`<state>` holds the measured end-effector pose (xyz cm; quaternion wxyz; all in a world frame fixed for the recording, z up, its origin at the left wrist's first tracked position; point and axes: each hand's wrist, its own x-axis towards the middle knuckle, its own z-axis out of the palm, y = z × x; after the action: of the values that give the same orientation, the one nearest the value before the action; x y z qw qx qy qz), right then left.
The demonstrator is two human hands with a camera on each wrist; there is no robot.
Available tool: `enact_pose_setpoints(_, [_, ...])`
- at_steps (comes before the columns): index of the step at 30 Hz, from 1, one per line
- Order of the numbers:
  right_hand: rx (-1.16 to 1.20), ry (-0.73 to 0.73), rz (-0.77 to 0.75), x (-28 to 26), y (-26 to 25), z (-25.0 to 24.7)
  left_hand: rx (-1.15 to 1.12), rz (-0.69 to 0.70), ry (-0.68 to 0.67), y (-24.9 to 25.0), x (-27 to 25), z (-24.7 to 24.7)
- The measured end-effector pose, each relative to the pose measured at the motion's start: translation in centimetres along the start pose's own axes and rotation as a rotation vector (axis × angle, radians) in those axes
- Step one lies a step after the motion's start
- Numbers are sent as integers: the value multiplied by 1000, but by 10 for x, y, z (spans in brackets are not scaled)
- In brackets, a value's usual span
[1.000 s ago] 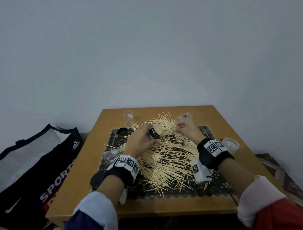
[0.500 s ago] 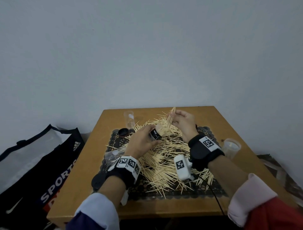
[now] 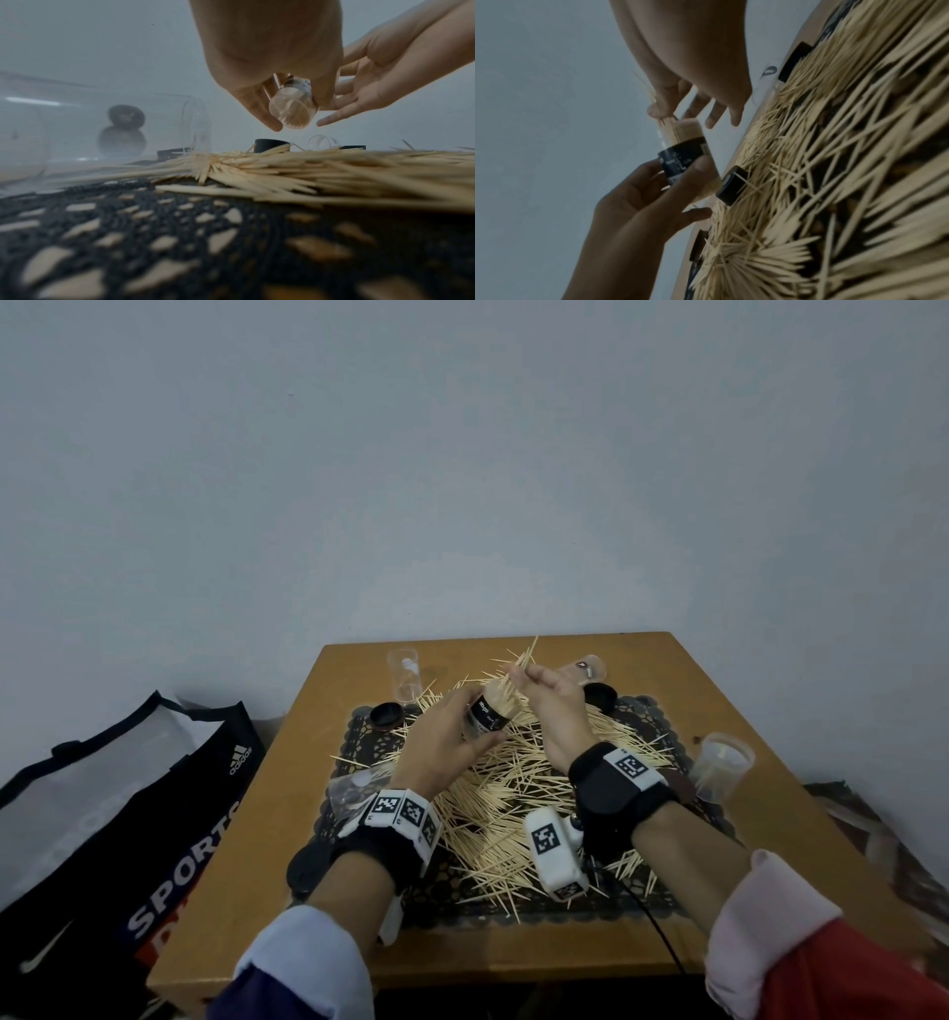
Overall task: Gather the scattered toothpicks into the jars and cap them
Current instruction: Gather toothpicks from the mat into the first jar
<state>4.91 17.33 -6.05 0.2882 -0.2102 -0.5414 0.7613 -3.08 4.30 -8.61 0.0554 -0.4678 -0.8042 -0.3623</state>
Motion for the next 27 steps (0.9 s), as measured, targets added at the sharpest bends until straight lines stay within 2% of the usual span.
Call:
enact_pose_setpoints(7, [94, -151, 56, -4, 2, -7, -2, 15, 3, -2, 0, 0])
enact_pose_setpoints(11, [89, -129, 34, -6, -1, -6, -3, 15, 9, -2, 0, 0])
enact_pose_setpoints(17, [-87, -184, -6, -10, 3, -3, 11, 23, 3, -3, 0, 1])
enact_pose_setpoints(27, [-28, -158, 58, 0, 1, -7, 28, 31, 6, -6, 0, 2])
